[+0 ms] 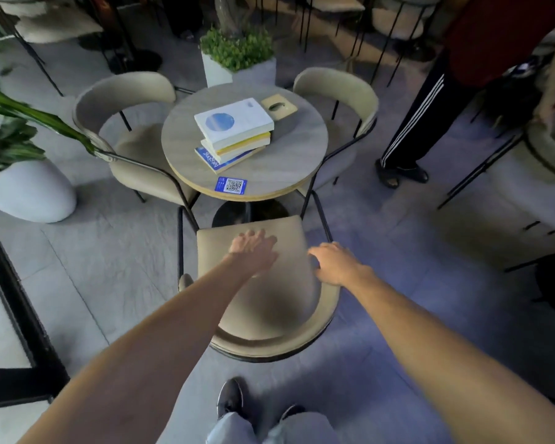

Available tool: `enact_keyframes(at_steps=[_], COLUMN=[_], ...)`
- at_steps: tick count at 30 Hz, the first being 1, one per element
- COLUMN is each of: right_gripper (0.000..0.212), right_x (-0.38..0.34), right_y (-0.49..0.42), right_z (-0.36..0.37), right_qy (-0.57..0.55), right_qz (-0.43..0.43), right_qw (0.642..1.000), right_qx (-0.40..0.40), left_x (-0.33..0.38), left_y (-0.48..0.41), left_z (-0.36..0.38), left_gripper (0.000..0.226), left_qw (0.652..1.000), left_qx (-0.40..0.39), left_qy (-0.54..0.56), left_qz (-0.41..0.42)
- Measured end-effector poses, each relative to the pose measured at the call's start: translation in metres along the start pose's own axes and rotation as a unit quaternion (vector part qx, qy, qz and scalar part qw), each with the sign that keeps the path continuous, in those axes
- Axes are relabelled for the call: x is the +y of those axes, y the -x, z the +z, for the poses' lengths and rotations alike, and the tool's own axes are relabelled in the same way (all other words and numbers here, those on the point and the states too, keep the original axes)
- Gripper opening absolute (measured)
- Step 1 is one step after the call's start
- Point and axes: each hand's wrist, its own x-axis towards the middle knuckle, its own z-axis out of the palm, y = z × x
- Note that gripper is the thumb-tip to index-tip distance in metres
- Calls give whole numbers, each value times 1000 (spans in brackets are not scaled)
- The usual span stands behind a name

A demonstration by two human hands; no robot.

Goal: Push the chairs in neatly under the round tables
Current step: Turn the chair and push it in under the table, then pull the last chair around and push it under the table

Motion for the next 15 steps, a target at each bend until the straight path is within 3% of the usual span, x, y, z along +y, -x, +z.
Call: enact_keyframes(at_steps=[8, 15], right_gripper=[43, 51], right_x=[93, 179], right_y=[-44, -99], right_z=[-70, -115], right_qy=[-12, 3], right_qz=[-15, -91], right_qw=[999, 996], right_qx=[25, 13], left_x=[62, 129], left_y=[-90, -164], left_z=[-69, -89], left_gripper=[48, 47], left_qw=[998, 993], left_qx=[35, 24], left_qy=[-39, 11], left_qz=[-19, -115])
